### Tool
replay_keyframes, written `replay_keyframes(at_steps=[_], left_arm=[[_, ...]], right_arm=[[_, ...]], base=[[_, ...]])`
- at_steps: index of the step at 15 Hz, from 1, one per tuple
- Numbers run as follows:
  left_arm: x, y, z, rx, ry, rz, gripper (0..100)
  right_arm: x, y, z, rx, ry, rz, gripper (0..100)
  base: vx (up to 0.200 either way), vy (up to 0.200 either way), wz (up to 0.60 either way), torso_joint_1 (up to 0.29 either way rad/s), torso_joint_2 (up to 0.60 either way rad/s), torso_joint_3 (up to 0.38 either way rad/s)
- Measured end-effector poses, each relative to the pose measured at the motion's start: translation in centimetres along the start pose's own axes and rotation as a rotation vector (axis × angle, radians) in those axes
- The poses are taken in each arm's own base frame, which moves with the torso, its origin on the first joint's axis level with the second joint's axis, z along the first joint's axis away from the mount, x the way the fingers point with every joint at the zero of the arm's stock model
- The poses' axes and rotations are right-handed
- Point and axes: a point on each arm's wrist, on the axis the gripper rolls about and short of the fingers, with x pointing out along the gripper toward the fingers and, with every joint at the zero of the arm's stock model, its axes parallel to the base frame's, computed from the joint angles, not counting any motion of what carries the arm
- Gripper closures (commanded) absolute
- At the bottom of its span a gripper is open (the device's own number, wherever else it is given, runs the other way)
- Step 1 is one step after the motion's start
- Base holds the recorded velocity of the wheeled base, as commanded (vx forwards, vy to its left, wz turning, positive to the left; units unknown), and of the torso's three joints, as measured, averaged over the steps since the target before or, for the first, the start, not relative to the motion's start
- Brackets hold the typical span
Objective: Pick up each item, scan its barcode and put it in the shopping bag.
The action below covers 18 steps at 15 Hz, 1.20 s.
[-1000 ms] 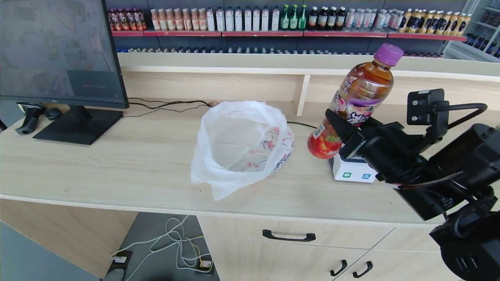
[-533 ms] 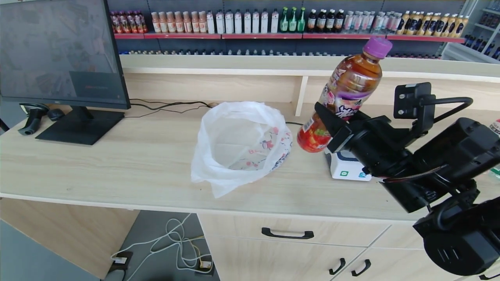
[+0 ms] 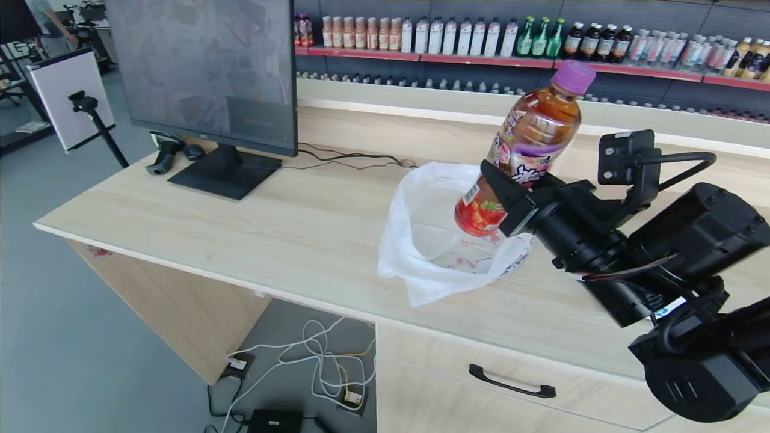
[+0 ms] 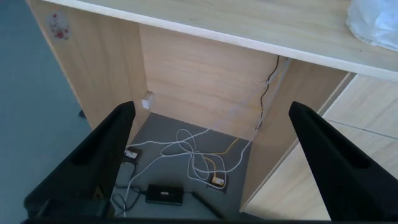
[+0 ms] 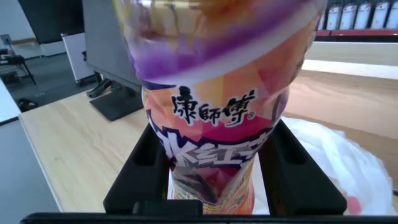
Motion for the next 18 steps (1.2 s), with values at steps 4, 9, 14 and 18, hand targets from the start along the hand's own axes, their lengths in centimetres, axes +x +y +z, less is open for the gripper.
replay_keyframes(at_steps=[4, 9, 14, 18], left_arm=[[0.0, 0.0, 0.0, 0.000, 0.000, 0.000, 0], [0.0, 0.0, 0.0, 0.000, 0.000, 0.000, 0], [0.0, 0.0, 0.0, 0.000, 0.000, 0.000, 0], [0.0, 0.0, 0.0, 0.000, 0.000, 0.000, 0]], right_arm=[[0.5, -0.1, 0.0, 0.002, -0.018, -0.005, 100], [2.7, -0.6, -1.5, -0.033, -0.027, 0.052, 100], [6.3, -2.8, -4.5, -0.048, -0.058, 0.011, 100], [8.9, -3.7, -7.4, -0.044, 0.002, 0.009, 100]], base=[[0.000, 0.000, 0.00, 0.000, 0.00, 0.000], [0.000, 0.000, 0.00, 0.000, 0.00, 0.000], [0.000, 0.000, 0.00, 0.000, 0.00, 0.000], [0.000, 0.000, 0.00, 0.000, 0.00, 0.000]])
